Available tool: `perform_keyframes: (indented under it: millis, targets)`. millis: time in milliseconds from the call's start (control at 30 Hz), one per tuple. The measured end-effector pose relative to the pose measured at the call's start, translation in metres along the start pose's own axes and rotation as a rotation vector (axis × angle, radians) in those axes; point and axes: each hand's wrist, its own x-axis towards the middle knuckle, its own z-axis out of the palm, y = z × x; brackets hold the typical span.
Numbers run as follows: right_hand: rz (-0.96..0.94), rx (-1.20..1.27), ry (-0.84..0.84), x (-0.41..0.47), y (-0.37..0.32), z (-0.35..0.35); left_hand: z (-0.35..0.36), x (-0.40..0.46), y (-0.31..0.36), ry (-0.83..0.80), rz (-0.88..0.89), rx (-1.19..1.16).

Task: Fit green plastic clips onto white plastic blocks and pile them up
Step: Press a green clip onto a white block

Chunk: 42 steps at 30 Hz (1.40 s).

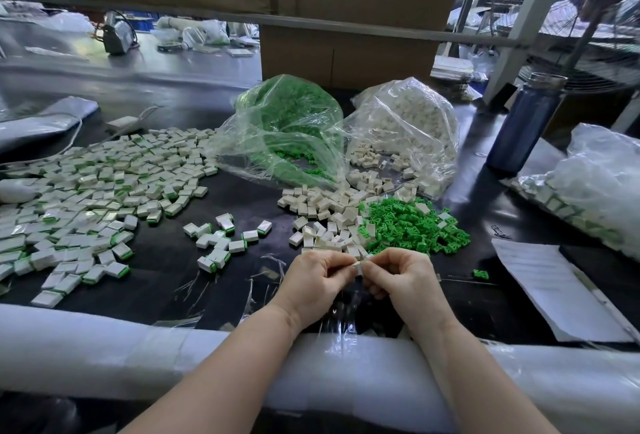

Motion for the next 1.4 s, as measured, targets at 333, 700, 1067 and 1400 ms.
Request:
perform_keyframes:
  millis: [333,700,1067,1400]
  targets:
    - [-0.042,0.101,-0.052,-0.002,-0.002,-0.002,0.001,-0.001,0.003,0.020,-0.010,0.017]
    - [0.016,0.056,-0.196,-0.002,-0.004,0.000,0.001,-0.001,0.010,-0.037,0.002,-0.158]
    - [0.023,0.125,-0.276,-0.001,-0.001,-0.003,-0.001,-0.004,0.013,-0.102,0.029,-0.087]
    - [0.012,0.148,-0.244,-0.003,-0.003,-0.002,0.001,-0.001,0.010,-0.125,0.044,-0.059]
